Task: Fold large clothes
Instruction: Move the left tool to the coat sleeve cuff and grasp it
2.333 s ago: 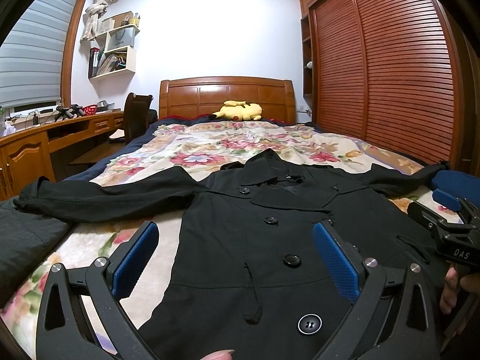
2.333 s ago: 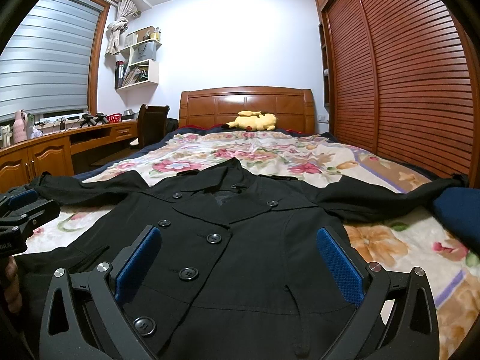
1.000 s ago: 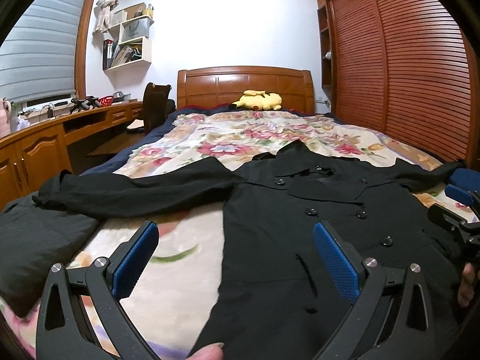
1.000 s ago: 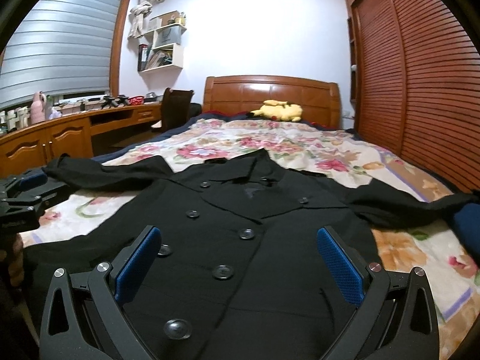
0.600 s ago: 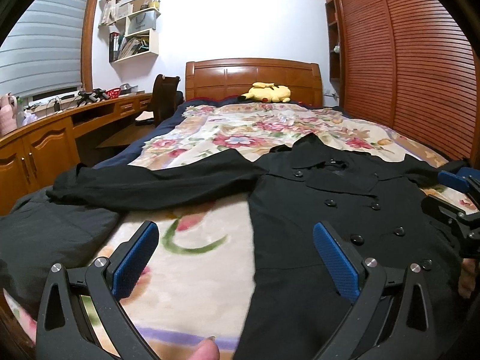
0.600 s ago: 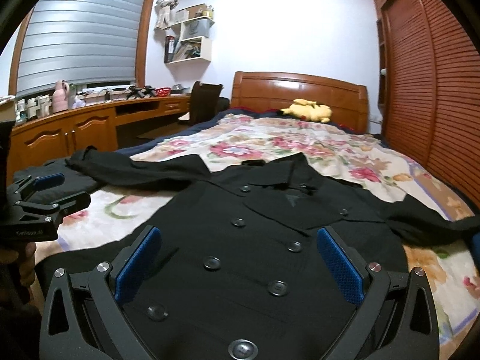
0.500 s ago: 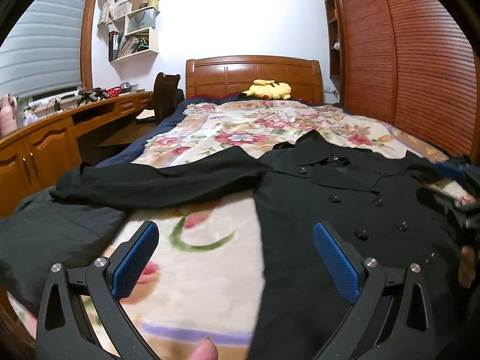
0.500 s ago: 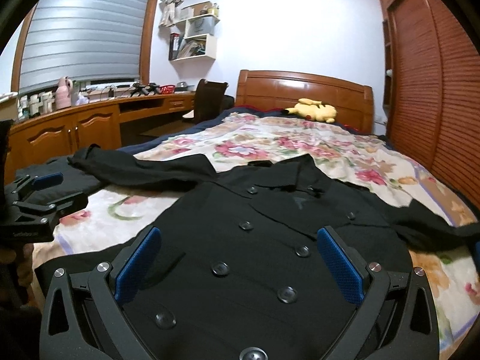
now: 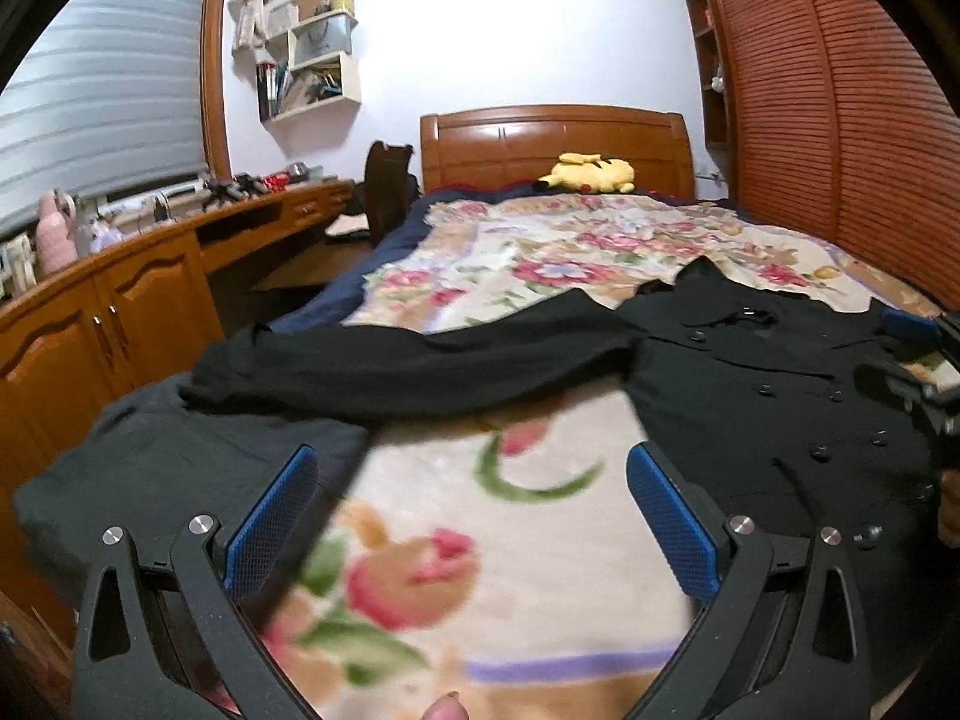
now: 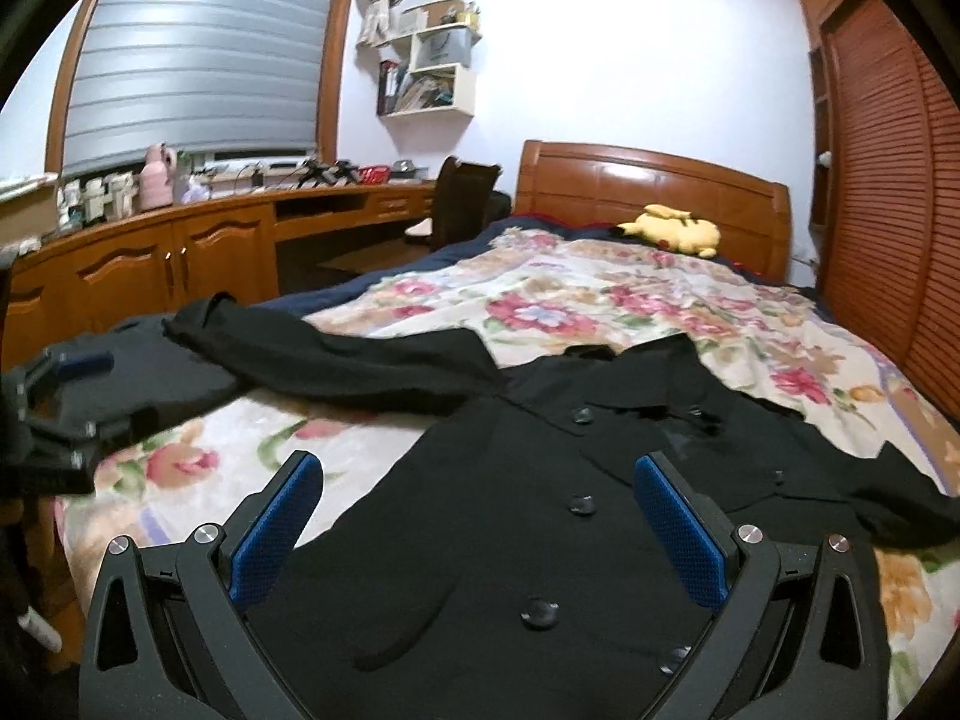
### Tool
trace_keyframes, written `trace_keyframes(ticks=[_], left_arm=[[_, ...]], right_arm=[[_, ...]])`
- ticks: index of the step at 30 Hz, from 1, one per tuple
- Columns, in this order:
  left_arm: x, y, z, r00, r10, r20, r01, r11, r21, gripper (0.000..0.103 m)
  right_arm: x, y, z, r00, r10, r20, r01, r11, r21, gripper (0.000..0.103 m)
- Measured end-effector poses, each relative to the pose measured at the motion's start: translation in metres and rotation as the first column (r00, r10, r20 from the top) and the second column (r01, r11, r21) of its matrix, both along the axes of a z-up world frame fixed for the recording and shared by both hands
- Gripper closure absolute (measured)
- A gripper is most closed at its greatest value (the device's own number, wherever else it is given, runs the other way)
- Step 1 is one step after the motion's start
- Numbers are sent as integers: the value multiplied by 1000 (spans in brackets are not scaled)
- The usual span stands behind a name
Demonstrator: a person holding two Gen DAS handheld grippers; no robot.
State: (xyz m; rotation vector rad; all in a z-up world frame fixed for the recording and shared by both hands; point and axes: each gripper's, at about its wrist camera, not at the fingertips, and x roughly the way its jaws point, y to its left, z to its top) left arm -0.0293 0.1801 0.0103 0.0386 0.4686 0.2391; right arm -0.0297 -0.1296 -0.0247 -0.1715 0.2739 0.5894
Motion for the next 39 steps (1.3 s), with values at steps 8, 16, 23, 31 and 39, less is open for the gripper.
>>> trace_keyframes(ticks=[8,16,23,31,39], left_arm=[[17,44,6,998,-10,-55,12,999,46,0],[42,98,0,991,31,-133,-33,999,-15,19],[76,156,-3,971,121,-207,-147,983,-113,39],[93,209,-3,938,234,-255,-286,939,-191,39],[110,234,-15,886,309,-346,-382,910,-164,36]], right_arm=[[22,1,-28,998,25,-59,-28,998,-48,0],[26,-8,-31,996,39,-86,-43,998,-44,0],[15,9,-28,996,53,-72,-58,996,-61,0],[6,7,-26,992,96,-85,-103,992,-76,0],[10,8,-27,990,99,-104,-107,991,-75,0]])
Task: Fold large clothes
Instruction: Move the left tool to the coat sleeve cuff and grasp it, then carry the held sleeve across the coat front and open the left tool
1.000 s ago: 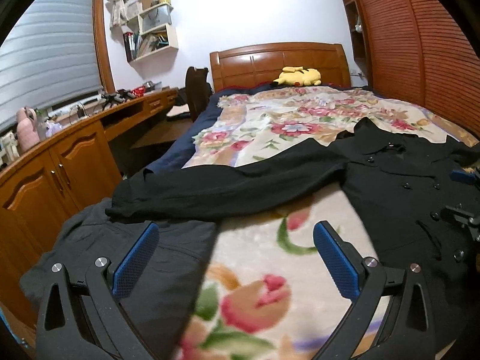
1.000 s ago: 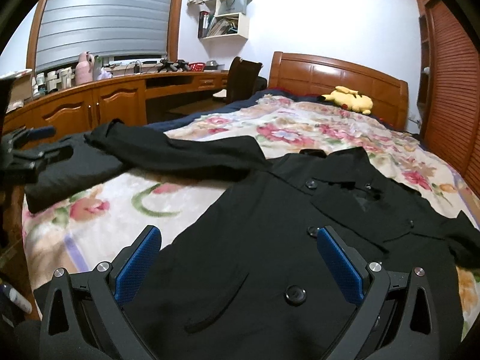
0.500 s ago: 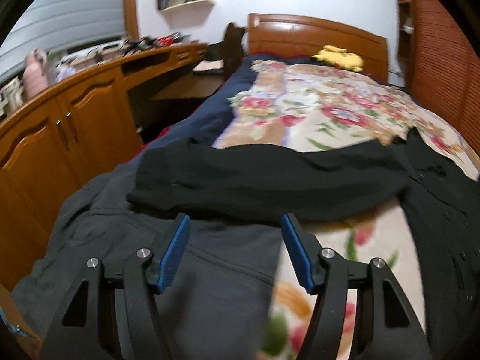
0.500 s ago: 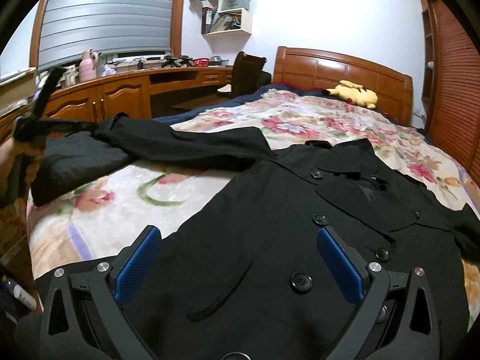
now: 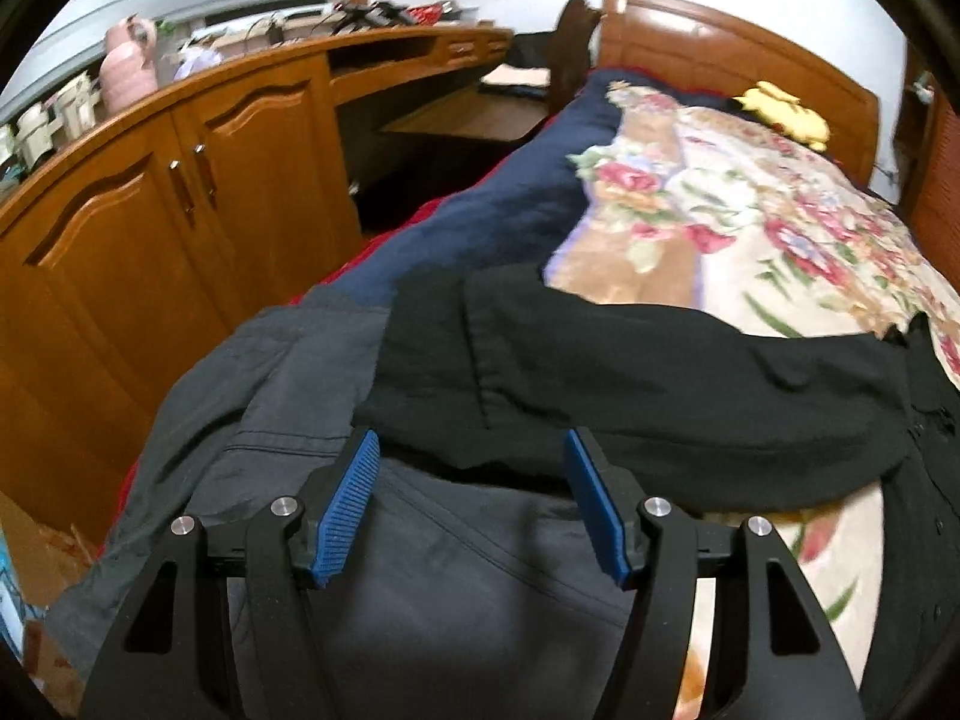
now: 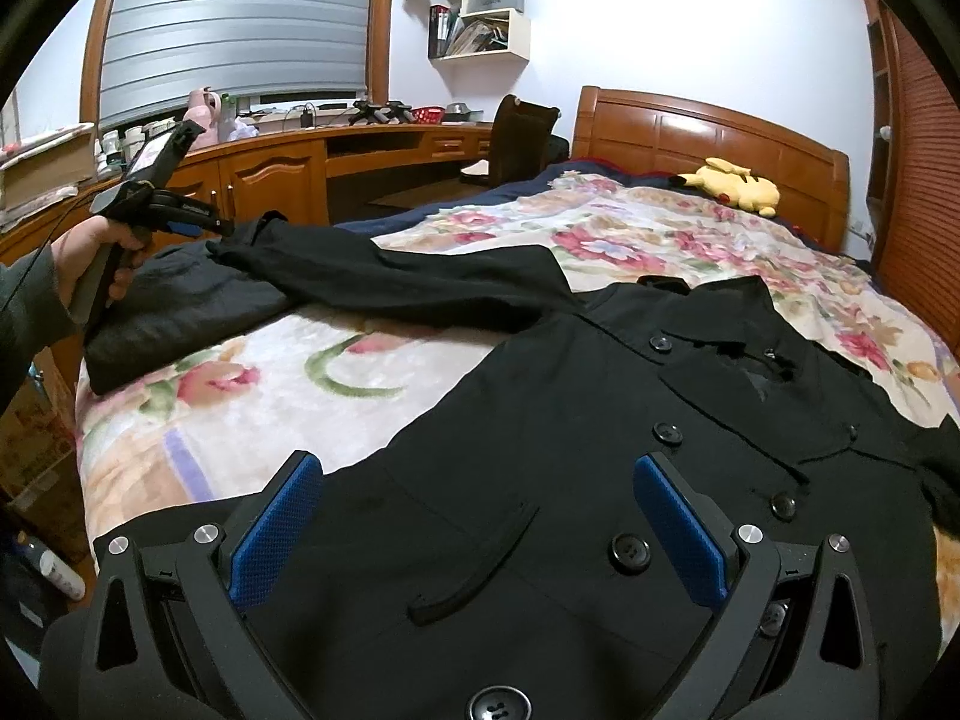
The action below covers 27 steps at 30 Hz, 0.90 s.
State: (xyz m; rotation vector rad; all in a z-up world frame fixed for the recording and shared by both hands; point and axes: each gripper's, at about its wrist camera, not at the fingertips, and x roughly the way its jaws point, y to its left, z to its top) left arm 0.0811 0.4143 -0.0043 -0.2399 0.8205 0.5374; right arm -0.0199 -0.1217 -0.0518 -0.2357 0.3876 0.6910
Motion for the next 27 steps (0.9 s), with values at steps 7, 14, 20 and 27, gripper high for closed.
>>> trace_keyframes(ticks=[7,14,20,27], left_arm=[[19,18,-17,997,62,-50,-66,994,-90,35],[37,22,-20,998,28,-48,-35,988,-151,80],[49,-11,-1,997,-65,-29,64,997,-46,101],[45,-91,51,967,-231,104,225,972,67,101]], right_arm=[[3,-3,-2,1000,8,-27,-7,1000,27,0],[5,-1,-3,999,9,-44,-8,999,34,0],[3,-3,-4,999,10,-48,-8,999,46,0],[1,-11,3,999,5,-42,-3,998,59,0]])
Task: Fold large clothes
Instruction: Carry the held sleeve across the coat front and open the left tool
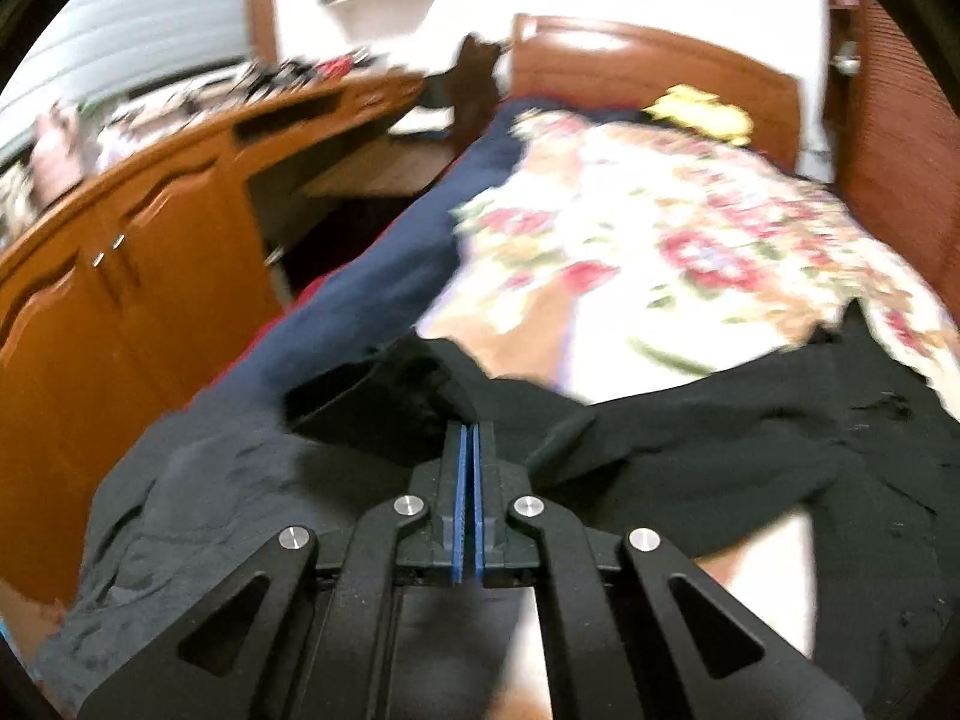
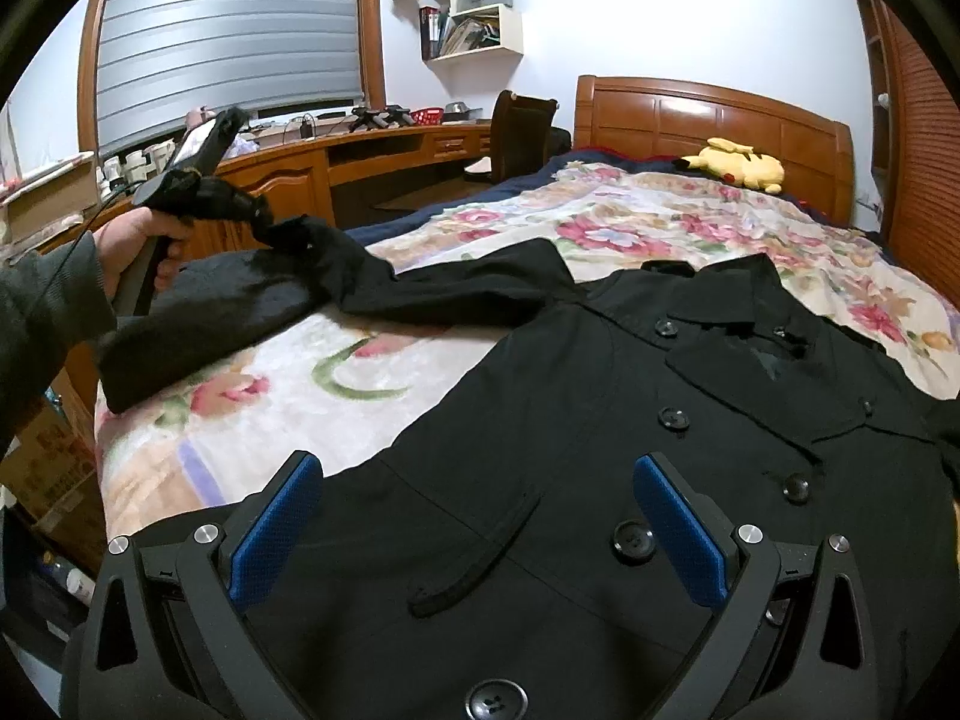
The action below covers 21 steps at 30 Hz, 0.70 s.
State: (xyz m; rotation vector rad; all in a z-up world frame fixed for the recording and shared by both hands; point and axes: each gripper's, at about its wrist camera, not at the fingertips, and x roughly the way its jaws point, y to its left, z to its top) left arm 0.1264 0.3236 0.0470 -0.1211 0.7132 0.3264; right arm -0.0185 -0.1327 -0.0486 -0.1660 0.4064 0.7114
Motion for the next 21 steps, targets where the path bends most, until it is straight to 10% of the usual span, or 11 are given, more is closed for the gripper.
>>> trace_keyframes(ticks=[9,21], left_arm=[[4,-136,62,950,-290,114,287,957,42,101],[-12,-301,108,782,-596,186,596,801,59,101]], right_arm=[[6,-55,12,990,-141,24,139,989,48,0],[-2,-123,17,947,-322,2,319,941,109,0]])
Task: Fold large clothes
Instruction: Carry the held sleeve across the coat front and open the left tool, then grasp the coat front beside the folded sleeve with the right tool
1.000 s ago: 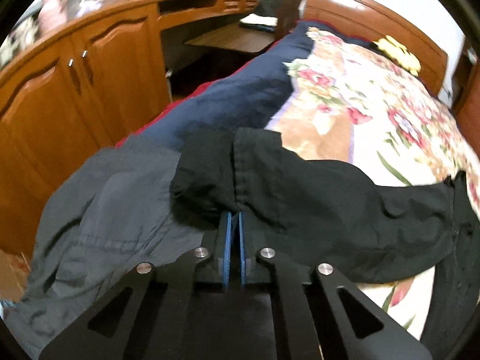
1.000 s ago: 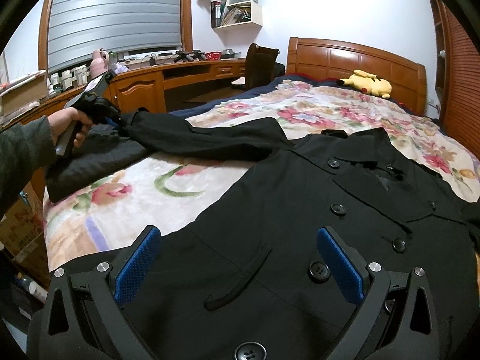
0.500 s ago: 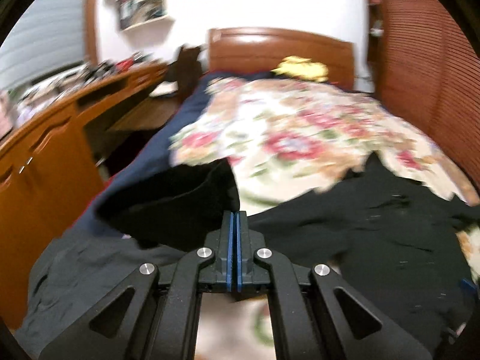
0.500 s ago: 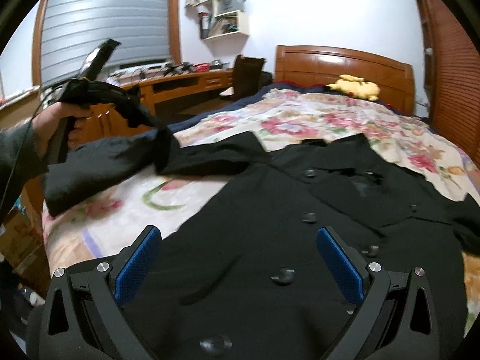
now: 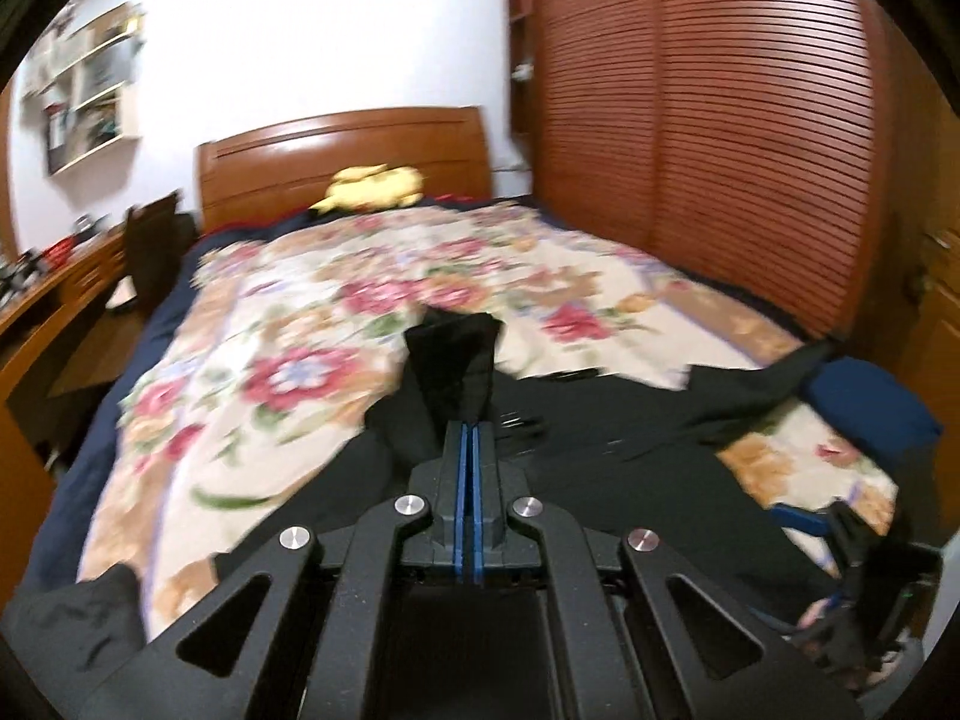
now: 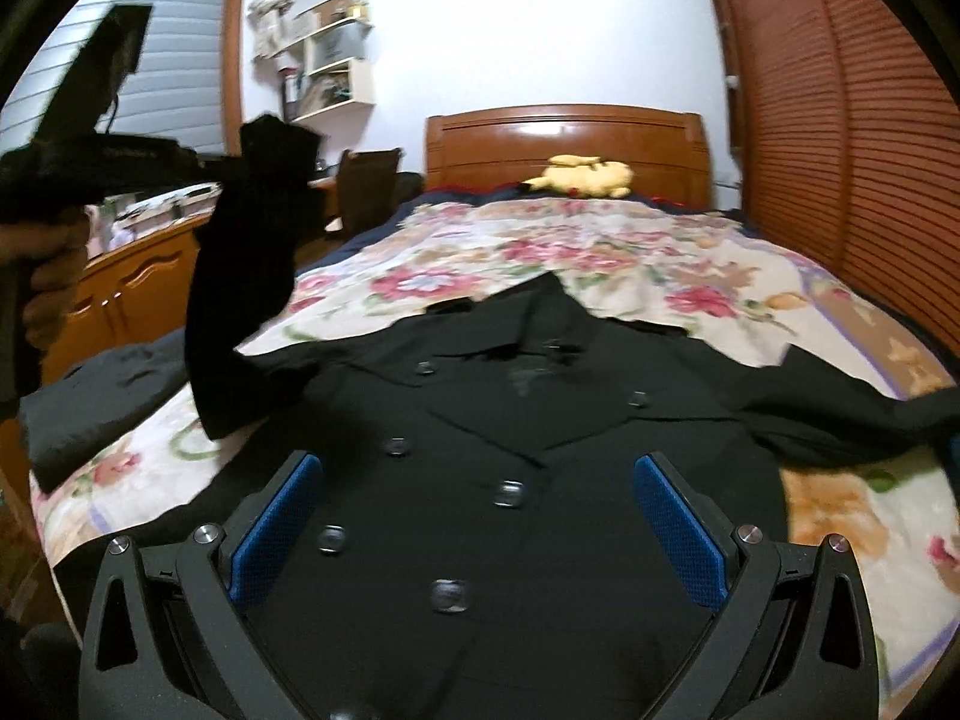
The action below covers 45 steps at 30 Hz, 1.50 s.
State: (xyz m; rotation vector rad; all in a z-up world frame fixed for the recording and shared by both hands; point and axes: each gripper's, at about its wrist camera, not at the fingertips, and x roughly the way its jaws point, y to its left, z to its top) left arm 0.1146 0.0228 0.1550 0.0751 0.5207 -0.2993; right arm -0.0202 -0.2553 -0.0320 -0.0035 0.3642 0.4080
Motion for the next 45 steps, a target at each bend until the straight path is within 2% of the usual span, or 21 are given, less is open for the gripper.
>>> trace_keyframes(ticks=[5,7,9,11,13,15,17,21,25,28,34,37,43,45], left_arm=[[-15,-37,-1,999,-47,4,47,998,33,101],[-21,-40,-10,999,-48,-11,48,998,36,94],[-27,-42,-21,999,-37,-11,37,999,33,73],[-34,-44,-35,1000,-28,-1,28,999,18,59],[-35,-40,-47,1000,-13,-12,13,1000,7,51],[-35,-32,-65,999,9,-42,-9,1000,0,33],[-37,-27,-77,998,32,-46,-32,999,4,25],[-45,-15,-101,995,83,-48,-82,996,25,24],[-52,3,-120,989,133,-65,-134,991,-6,24],[-51,11,-137,982,160,-105,-160,987,3,24],[-62,25,-157,975,190,-117,-193,981,-7,24],[-69,31,-163,973,200,-113,-203,979,-19,24],[-75,32,-162,976,206,-74,-208,978,-25,24],[-78,32,-162,977,205,-64,-207,978,-25,24]], right_arm=[[-13,-4,3,999,-38,-7,38,999,16,0],[-19,-3,5,999,-43,-5,43,999,16,0],[-24,-3,6,999,-47,-2,47,999,22,0],[-28,-5,5,999,-51,-2,51,998,30,0],[-32,-6,4,999,-53,-2,53,998,33,0],[-29,-9,4,999,-51,-4,51,998,34,0],[-30,-7,1,999,-47,-9,47,998,28,0],[-12,-4,4,1000,-21,-24,21,1000,19,0],[6,1,3,999,18,-50,-18,1000,5,1],[16,12,0,996,49,-79,-51,999,-19,1],[31,29,-6,984,118,-135,-129,988,-82,3],[41,33,-8,975,147,-167,-167,980,-110,11],[62,32,-16,944,207,-256,-237,967,-95,33],[67,30,-15,934,229,-275,-261,961,-88,43]])
